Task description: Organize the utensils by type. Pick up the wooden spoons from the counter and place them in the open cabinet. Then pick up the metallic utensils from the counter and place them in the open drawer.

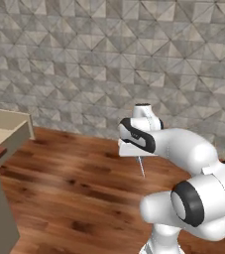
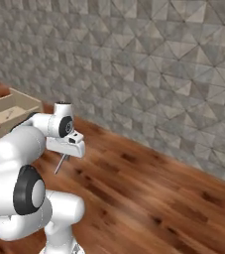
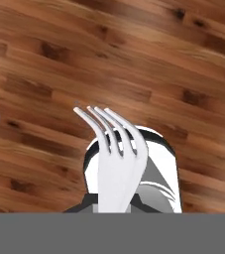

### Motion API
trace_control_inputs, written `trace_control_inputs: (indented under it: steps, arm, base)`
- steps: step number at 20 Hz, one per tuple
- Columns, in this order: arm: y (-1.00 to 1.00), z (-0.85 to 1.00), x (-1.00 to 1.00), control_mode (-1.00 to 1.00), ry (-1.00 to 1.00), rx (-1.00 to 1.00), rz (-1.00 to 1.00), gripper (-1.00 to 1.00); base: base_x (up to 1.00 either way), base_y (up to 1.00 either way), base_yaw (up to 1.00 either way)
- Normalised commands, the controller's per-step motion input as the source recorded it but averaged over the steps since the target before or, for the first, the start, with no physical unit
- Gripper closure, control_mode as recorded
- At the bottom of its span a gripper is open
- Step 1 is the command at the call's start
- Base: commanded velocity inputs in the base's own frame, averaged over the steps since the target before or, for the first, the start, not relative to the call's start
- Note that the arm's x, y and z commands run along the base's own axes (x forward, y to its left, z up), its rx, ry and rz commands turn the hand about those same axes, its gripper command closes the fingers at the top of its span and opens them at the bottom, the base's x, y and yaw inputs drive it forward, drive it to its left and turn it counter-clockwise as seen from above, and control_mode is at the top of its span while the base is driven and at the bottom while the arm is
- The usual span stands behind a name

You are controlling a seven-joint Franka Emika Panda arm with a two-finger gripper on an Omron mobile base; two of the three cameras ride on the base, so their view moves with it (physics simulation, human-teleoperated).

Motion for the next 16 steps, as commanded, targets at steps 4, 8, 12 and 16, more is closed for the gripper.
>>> trace_control_inputs:
  steps: [4, 8, 12, 16]
  arm:
    - [0.00, 0.00, 0.00, 1.00, 0.00, 0.00, 0.00, 1.00]
    - [0.00, 0.00, 0.00, 1.00, 0.00, 0.00, 0.00, 1.00]
    - [0.00, 0.00, 0.00, 1.00, 0.00, 0.00, 0.00, 1.00]
    - [0.00, 0.00, 0.00, 1.00, 0.00, 0.00, 0.00, 1.00]
  base:
    - [0.95, -0.27, 0.39]
    - [0.88, -0.32, 0.40]
    - [0.80, -0.34, 0.44]
    - [0.71, -0.38, 0.49]
